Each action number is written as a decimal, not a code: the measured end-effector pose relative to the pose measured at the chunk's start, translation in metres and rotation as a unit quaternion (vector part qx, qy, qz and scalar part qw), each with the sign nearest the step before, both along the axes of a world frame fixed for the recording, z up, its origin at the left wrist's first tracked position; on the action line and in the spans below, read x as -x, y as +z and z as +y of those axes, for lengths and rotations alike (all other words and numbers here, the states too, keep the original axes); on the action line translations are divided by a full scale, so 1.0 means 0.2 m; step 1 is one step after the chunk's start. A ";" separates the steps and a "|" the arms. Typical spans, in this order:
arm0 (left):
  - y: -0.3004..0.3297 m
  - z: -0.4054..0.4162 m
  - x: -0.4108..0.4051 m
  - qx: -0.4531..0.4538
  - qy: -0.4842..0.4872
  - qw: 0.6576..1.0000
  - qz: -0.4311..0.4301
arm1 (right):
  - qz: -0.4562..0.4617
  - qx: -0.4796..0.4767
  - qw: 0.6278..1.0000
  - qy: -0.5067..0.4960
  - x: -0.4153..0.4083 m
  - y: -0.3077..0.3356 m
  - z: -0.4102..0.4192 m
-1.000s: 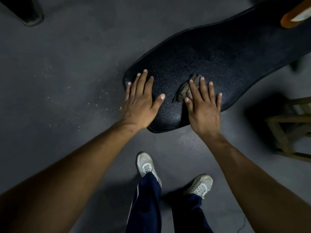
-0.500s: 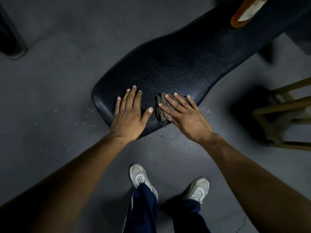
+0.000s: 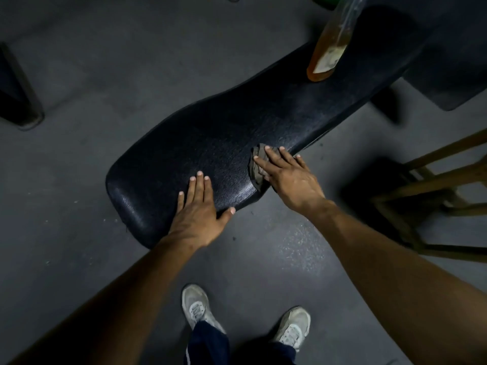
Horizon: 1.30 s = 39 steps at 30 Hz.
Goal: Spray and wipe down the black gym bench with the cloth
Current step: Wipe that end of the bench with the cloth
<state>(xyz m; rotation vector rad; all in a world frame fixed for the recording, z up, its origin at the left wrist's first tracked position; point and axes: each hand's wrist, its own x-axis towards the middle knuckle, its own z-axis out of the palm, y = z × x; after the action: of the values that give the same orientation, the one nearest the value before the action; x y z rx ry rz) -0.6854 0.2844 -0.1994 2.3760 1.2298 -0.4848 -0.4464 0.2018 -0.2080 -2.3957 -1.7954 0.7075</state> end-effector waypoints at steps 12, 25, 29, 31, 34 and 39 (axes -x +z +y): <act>-0.04 0.01 -0.02 0.001 -0.018 0.999 0.044 | 0.054 -0.030 0.997 -0.055 -0.04 -0.06 0.37; -0.01 0.03 -0.02 0.032 -0.016 0.998 0.055 | -0.010 0.010 0.995 0.094 -0.21 -0.02 0.20; -0.02 0.01 -0.02 0.021 -0.013 0.999 0.048 | 0.004 0.014 1.000 -0.017 -0.27 -0.03 0.41; -0.02 0.00 -0.02 0.015 -0.011 0.999 0.049 | 0.025 0.013 0.998 -0.056 -0.21 -0.03 0.52; -0.03 0.00 -0.01 0.004 -0.007 0.999 0.037 | 0.035 0.010 0.999 -0.008 -0.06 -0.01 0.62; -0.03 0.01 -0.01 0.012 -0.003 0.999 0.039 | -0.024 -0.022 0.988 0.148 0.14 -0.02 0.53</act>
<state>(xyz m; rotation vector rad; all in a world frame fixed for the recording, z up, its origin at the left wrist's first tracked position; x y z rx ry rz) -0.6825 0.2857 -0.2051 2.3622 1.2442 -0.5950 -0.4738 0.3082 -0.2128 -2.1585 -2.1893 0.6307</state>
